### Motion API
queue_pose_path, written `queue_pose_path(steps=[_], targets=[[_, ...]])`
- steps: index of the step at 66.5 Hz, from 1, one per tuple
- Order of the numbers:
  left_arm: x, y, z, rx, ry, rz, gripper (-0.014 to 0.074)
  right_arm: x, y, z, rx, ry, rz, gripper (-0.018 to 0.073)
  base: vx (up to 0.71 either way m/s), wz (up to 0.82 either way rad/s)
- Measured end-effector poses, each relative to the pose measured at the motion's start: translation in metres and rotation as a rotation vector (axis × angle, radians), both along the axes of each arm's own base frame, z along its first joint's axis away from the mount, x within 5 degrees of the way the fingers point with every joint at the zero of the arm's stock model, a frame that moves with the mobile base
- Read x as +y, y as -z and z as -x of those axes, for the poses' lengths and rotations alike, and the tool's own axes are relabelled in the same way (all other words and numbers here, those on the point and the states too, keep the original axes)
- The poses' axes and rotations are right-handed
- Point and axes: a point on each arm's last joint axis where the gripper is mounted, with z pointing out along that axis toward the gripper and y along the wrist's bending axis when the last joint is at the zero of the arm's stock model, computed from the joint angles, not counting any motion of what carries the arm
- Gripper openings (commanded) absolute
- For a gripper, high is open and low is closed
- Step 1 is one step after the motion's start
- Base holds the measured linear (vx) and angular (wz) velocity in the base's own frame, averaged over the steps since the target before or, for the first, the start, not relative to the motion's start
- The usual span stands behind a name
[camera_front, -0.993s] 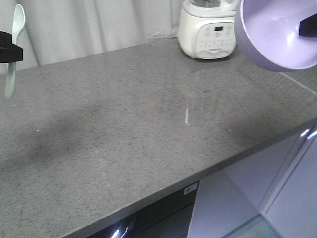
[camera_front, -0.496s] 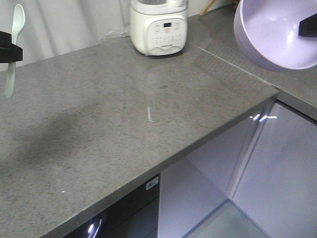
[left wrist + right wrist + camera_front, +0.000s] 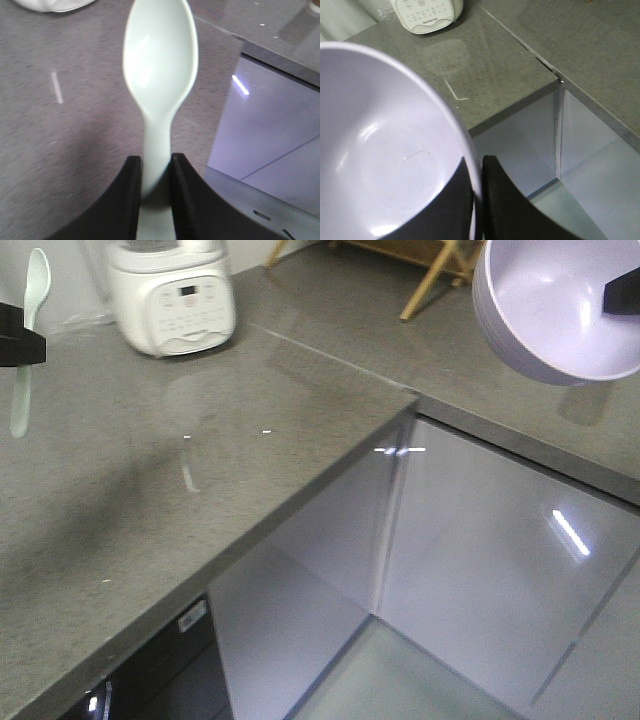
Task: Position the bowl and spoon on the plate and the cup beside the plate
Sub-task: 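Drive the base around the counter corner holding spoon and bowl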
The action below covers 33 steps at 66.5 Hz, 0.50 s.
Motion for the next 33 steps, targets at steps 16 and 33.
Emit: queue_pose_path(steps=[16,33], targets=[[0.0000,0.0000,0.0000,0.000,0.000,0.000,-0.0008,0.0000,0.0000,0.0000,0.000,0.000,0.000,-0.0006,-0.02,-0.52],[0.0000,0.0000,0.0000,0.000,0.000,0.000,-0.0008,0.0000,0.0000,0.0000,0.000,0.000,0.000,-0.0006,-0.03,-0.48]])
